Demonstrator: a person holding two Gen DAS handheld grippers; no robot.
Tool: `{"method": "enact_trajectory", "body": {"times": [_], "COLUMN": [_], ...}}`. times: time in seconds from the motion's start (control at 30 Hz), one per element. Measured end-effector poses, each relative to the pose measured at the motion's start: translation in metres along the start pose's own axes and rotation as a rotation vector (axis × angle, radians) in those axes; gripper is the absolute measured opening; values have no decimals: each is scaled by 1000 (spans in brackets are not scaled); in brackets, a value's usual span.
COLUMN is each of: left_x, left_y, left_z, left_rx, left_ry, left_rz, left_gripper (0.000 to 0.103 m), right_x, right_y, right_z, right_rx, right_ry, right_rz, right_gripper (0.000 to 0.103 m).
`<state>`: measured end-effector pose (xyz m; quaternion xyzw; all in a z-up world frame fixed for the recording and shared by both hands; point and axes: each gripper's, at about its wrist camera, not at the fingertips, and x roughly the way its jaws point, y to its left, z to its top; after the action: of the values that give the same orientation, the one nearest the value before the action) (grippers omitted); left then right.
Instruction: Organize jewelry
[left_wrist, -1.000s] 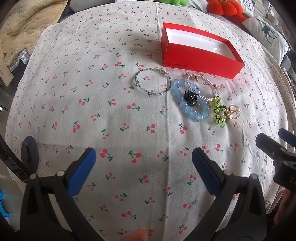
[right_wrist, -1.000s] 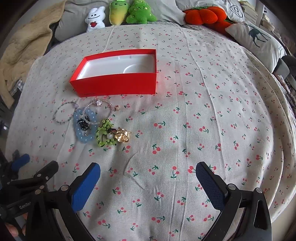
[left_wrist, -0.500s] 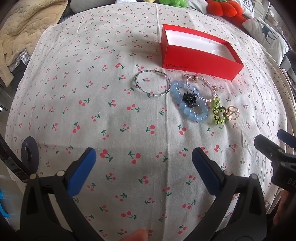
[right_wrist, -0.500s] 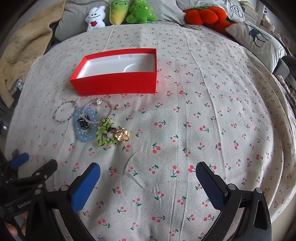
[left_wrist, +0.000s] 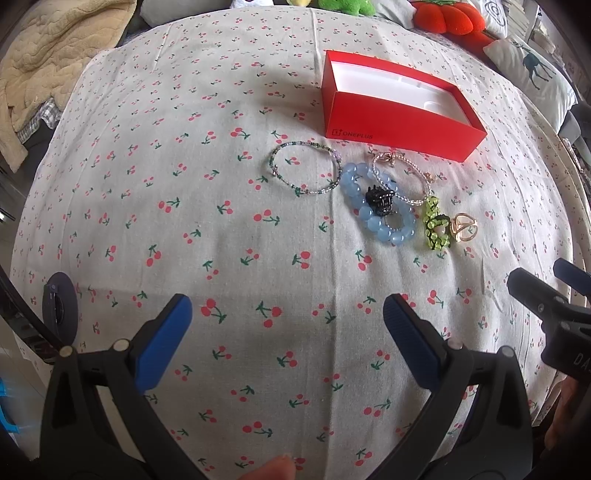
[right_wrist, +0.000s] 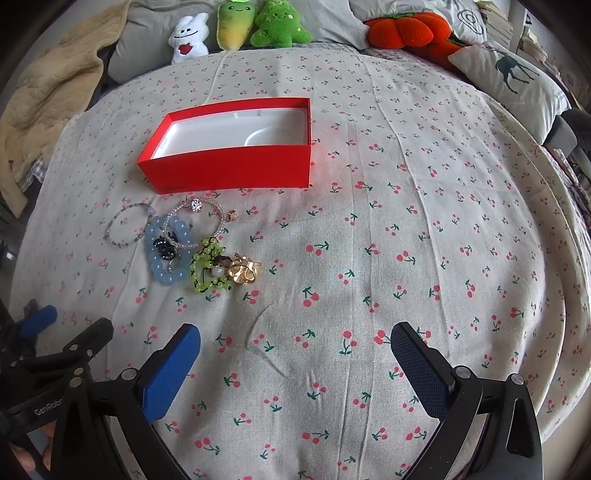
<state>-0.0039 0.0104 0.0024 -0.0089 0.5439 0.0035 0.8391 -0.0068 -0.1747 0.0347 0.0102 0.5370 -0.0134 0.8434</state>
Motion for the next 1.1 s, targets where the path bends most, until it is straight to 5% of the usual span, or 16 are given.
{"method": "enact_trajectory", "body": {"times": [1.1], "left_x": [-6], "left_y": [0], "left_z": [1], "left_rx": [-4], "left_ry": [-35], "left_rz": [6], "left_gripper": [103], "right_x": [-1], "right_y": [-1], "right_z": [1], "right_rx": [3], "right_ry": [-5], "right_rz": [-9], "right_gripper": [103]}}
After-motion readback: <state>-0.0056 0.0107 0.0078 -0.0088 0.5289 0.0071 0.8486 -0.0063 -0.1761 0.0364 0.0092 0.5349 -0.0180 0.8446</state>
